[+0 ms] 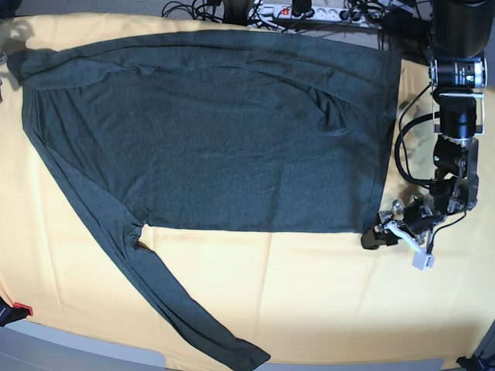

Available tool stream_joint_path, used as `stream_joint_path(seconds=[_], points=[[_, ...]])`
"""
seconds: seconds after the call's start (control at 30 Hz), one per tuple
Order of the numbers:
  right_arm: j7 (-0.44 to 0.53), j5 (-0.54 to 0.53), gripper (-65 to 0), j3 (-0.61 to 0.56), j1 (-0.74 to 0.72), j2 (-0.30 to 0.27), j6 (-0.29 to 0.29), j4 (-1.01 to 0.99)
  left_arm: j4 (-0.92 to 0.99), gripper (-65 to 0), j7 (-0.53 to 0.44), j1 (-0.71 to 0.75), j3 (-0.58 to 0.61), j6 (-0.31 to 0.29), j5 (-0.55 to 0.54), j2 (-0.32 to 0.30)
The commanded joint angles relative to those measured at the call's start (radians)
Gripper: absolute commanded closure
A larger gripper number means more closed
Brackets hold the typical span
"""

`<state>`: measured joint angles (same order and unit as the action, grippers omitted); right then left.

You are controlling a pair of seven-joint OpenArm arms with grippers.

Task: Fold the T-shirt properly
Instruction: 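Release the shirt and move the left gripper to the hem corner, then grasp the hem corners with both grippers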

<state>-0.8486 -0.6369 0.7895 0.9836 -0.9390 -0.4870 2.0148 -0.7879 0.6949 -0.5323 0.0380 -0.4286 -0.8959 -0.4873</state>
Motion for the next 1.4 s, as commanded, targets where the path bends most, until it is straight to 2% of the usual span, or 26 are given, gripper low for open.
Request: stream_joint_path(seconds=[0.0,0.07,0.13,0.23,0.27,0.33,0.43,0.63,0.8,0.97,1.1,1.27,1.37], points=[[0.013,0.005,-39.0,0.016,-0.001,-0.019,0.013,0.008,-0.002,-37.1,0.073,-0.011,0.003,-0.035,-0.016,0.003],[0.019,0.005,-39.0,0.016,-0.002,-0.019,0.018,0.008,-0.002,-37.1,0.147,-0.011,0.003,-0.13,-0.097,0.007],[0.018,0.006,-39.0,0.016,-0.003,-0.019,0.021,0.008,-0.002,-37.1,0.196,-0.011,0.003,-0.195,-0.149,0.007],[0.019,0.008,-39.0,0.016,-0.003,-0.019,0.021,0.008,-0.002,-36.7,0.196,-0.011,0.003,-0.207,-0.156,0.005],[0.019,0.008,-39.0,0.016,-0.003,-0.019,0.021,0.008,-0.002,-34.3,0.187,-0.011,0.003,-0.201,-0.155,0.004],[0.027,0.007,-39.0,0.016,-0.003,-0.019,0.023,0.008,-0.002,-23.2,0.156,-0.011,0.003,-0.171,-0.142,0.002],[0.072,0.006,-39.0,0.016,-0.036,0.008,0.043,0.008,-0.002,0.0,0.084,-0.011,0.003,-0.107,-0.081,0.003],[0.192,0.003,-39.0,0.013,-0.252,0.161,0.059,0.006,-0.002,0.0,0.007,-0.012,0.003,-0.024,0.035,0.003],[0.191,-0.018,-39.0,-0.08,-0.467,0.254,0.049,-0.055,-0.002,0.0,-0.007,-0.017,0.003,-0.023,0.066,0.003],[0.191,0.019,-39.0,-0.255,-0.684,0.311,0.05,-0.2,-0.002,0.0,-0.042,-0.029,0.003,-0.032,0.08,0.003],[0.19,0.035,-39.0,-0.34,-0.859,0.349,0.049,-0.366,-0.002,0.0,-0.077,-0.047,0.003,-0.051,0.089,0.003],[0.165,0.023,-39.0,-0.377,-1.048,0.381,-0.017,-0.592,-0.002,0.0,-0.137,-0.064,0.003,-0.057,0.141,0.008],[0.13,-0.048,-39.0,-0.377,-1.139,0.391,-0.081,-0.736,-0.002,0.0,-0.154,-0.064,0.003,-0.057,0.153,0.011]])
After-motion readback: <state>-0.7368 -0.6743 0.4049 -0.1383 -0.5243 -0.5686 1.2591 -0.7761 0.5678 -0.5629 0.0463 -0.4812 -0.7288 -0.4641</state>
